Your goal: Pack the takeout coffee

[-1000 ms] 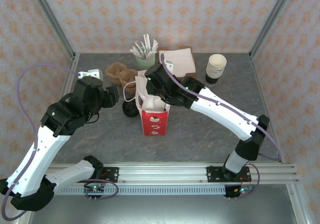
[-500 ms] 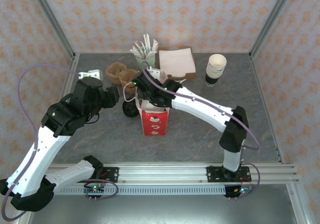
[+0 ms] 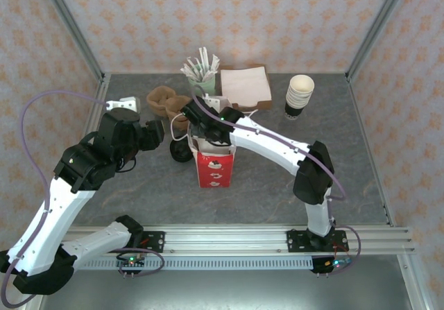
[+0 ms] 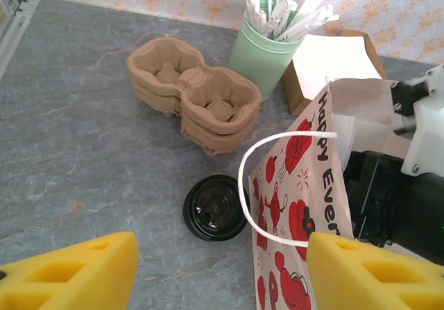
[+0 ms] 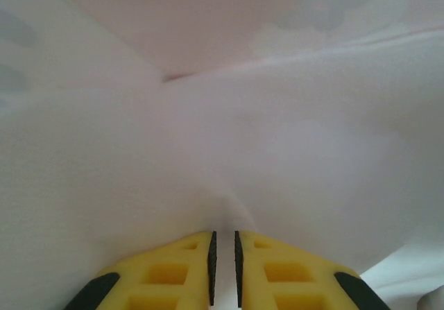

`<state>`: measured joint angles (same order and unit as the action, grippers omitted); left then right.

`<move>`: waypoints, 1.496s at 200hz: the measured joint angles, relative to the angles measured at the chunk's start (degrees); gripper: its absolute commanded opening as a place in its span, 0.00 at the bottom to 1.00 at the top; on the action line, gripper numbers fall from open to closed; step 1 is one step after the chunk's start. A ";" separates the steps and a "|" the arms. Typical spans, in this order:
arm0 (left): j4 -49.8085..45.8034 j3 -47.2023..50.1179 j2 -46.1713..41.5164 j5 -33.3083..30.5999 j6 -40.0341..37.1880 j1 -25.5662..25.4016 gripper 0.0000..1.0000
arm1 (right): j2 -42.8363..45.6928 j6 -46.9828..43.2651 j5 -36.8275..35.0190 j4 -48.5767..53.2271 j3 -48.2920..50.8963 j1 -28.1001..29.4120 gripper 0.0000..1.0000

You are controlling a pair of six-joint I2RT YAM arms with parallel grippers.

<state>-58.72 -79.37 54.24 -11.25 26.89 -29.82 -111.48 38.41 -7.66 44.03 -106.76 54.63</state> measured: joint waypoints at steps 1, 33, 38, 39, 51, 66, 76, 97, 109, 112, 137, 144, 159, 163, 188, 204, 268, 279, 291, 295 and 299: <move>0.00 0.00 0.00 0.00 0.00 0.00 0.67 | 0.00 0.00 0.00 0.11 -0.17 0.00 0.18; 0.02 0.00 0.00 -0.11 0.00 0.00 0.68 | 1.18 -2.01 0.00 2.05 -3.98 0.02 0.23; 0.04 0.00 0.00 -0.22 -0.02 -0.02 0.68 | 1.88 -2.49 0.00 2.32 -4.48 0.02 0.24; 0.04 0.00 0.00 -0.22 0.00 0.00 0.68 | 1.95 -2.62 0.00 2.36 -4.55 0.02 0.25; 0.33 0.00 0.00 -0.52 -0.09 0.00 0.71 | 3.93 -3.65 -0.04 2.84 -5.35 0.07 0.27; 1.16 0.00 0.00 -1.42 -0.50 0.00 0.77 | 7.23 -5.46 -0.33 3.21 -6.32 0.07 0.29; 2.05 0.07 0.02 -1.99 -0.59 0.00 0.82 | 9.70 -6.78 -0.79 3.34 -6.91 0.07 0.30; 4.57 0.61 0.44 -4.46 -1.49 0.00 0.89 | 15.34 -9.42 -3.19 3.41 -7.26 0.07 0.31; 6.21 1.42 0.68 -6.27 -1.95 0.00 0.93 | 18.49 -11.02 -5.35 3.52 -7.08 0.07 0.36; 6.69 1.70 0.76 -6.82 -2.36 0.00 0.95 | 19.39 -11.19 -6.08 3.45 -6.88 0.07 0.38; 10.62 4.96 0.72 -11.21 -4.11 0.96 1.00 | 28.68 -14.93 -12.20 1.33 -0.55 -0.70 0.46; 12.00 6.21 0.57 -12.50 -4.59 1.42 1.00 | 31.36 -15.58 -13.31 0.90 1.99 -1.73 0.49; 15.41 9.77 -0.22 -15.30 -6.03 2.51 1.00 | 37.27 -16.20 -15.23 -0.72 8.48 -6.01 0.57; 16.31 10.78 -0.52 -15.87 -6.29 2.82 1.00 | 38.77 -16.63 -15.54 -1.14 10.56 -7.48 0.60; 23.43 19.17 -3.37 -19.39 -8.66 6.27 1.00 | 47.39 -17.79 -17.90 -4.57 24.26 -16.35 0.75; 29.92 26.12 -5.57 -20.24 -10.12 9.25 1.00 | 51.95 -18.91 -18.53 -6.97 33.66 -21.68 0.83; 57.00 52.48 -3.32 -20.59 -14.80 17.44 1.00 | 54.10 -25.09 -19.89 -29.94 68.04 -37.79 0.99; 59.82 53.37 -0.22 -20.22 -15.50 19.04 1.00 | 51.80 -27.12 -20.44 -35.26 72.26 -38.45 0.99; 63.52 53.90 3.43 -19.15 -16.02 20.92 1.00 | 48.59 -28.96 -20.57 -40.72 75.41 -39.47 0.99; 65.29 54.29 4.70 -18.64 -16.26 21.70 1.00 | 47.32 -29.53 -20.63 -42.69 76.26 -39.98 0.99; 67.04 54.80 5.81 -17.99 -16.41 22.40 1.00 | 46.34 -30.08 -20.68 -44.35 76.89 -40.33 0.99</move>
<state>8.32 -24.58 60.05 -29.23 10.48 -7.42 -65.14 8.34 -28.34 -0.32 -29.87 14.31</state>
